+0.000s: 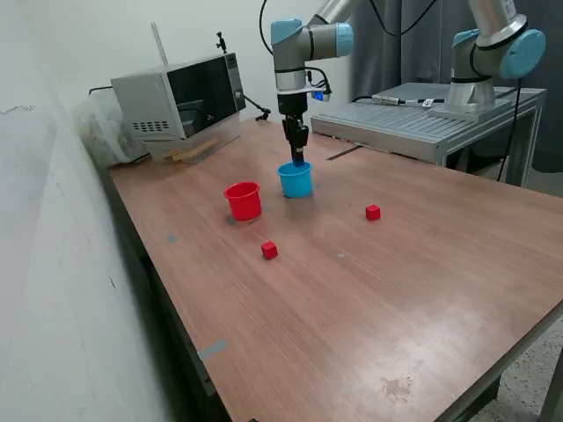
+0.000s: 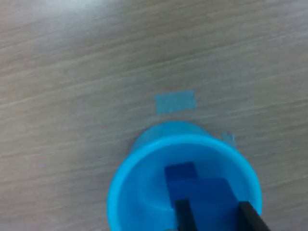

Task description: Place red objects in the red bin, and blue objects in the blue bin.

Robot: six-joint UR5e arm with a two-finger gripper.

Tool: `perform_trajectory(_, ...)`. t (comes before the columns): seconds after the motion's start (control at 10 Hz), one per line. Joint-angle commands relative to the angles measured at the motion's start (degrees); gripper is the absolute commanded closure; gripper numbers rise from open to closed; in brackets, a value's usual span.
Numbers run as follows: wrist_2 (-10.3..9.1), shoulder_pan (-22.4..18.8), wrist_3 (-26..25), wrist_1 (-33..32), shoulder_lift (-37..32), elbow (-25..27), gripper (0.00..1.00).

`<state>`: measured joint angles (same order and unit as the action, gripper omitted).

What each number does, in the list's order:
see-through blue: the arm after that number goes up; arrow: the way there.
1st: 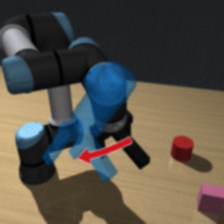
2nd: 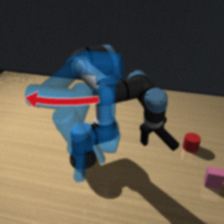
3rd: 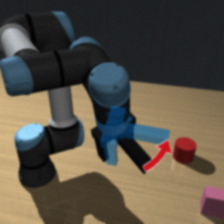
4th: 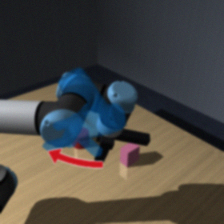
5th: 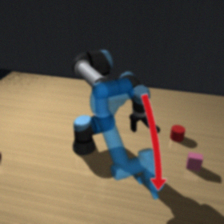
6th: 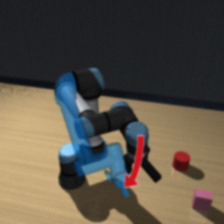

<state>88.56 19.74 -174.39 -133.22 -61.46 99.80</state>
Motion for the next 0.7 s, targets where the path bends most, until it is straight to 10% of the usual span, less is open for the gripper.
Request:
perform_trajectory(0.0, -0.23, 0.5, 0.0, -0.4, 1.2, -1.3, 1.00)
perform_trajectory(0.6, -0.31, 0.8, 0.0, -1.3, 1.2, -1.3, 1.00)
